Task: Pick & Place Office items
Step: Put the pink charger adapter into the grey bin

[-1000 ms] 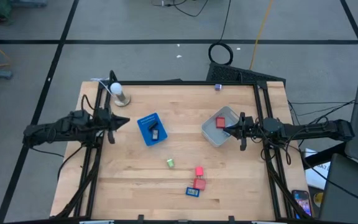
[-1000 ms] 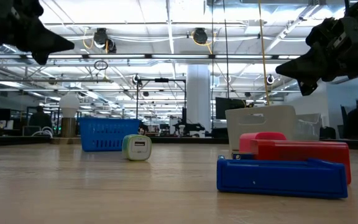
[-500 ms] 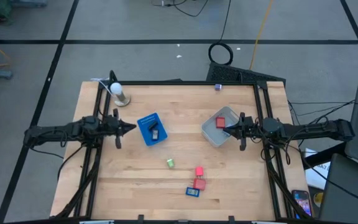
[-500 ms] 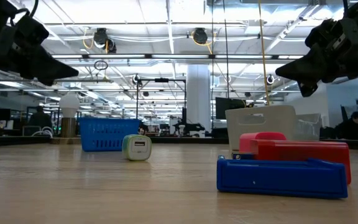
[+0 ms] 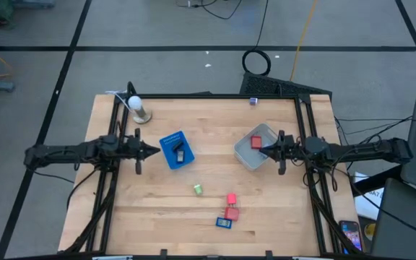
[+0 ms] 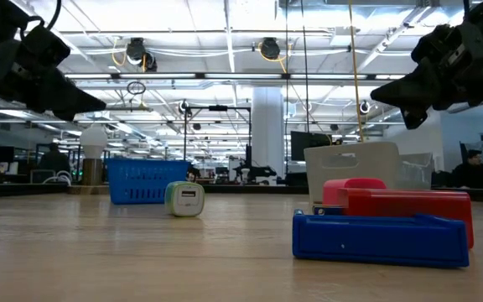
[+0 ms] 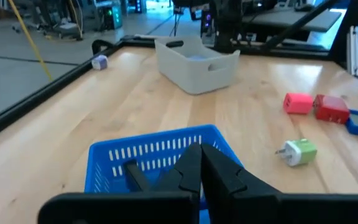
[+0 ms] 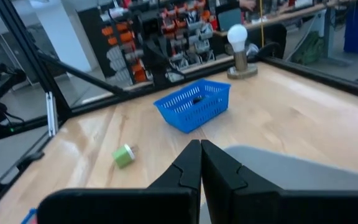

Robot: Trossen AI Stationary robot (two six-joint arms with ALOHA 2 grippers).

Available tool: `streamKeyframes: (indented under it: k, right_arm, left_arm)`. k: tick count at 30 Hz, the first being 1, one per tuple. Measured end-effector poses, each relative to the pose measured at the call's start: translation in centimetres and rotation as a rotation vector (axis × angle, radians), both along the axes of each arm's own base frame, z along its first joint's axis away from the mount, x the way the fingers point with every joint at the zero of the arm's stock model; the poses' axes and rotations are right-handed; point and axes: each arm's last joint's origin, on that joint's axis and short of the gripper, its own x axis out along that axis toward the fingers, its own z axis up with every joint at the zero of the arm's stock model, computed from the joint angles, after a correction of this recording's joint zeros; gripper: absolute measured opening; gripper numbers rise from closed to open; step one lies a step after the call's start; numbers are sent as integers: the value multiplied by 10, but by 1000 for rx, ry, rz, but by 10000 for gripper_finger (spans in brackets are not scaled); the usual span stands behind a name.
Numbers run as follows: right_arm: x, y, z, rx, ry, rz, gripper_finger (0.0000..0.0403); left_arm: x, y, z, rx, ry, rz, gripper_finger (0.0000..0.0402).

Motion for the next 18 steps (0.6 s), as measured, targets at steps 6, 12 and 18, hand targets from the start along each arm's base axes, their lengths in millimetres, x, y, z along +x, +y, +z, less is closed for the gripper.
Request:
streamKeyframes:
  k: [6, 12, 18]
  right_arm:
    - [0, 0, 3, -1, -31, 4, 0]
    - [0, 0, 2, -1, -27, 4, 0]
    - [0, 0, 8, -2, -79, 4, 1]
  left_arm:
    - [3, 0, -5, -15, 57, 3, 15]
    - [6, 1, -10, -13, 108, 23, 3]
    - [7, 2, -11, -6, 120, 47, 20]
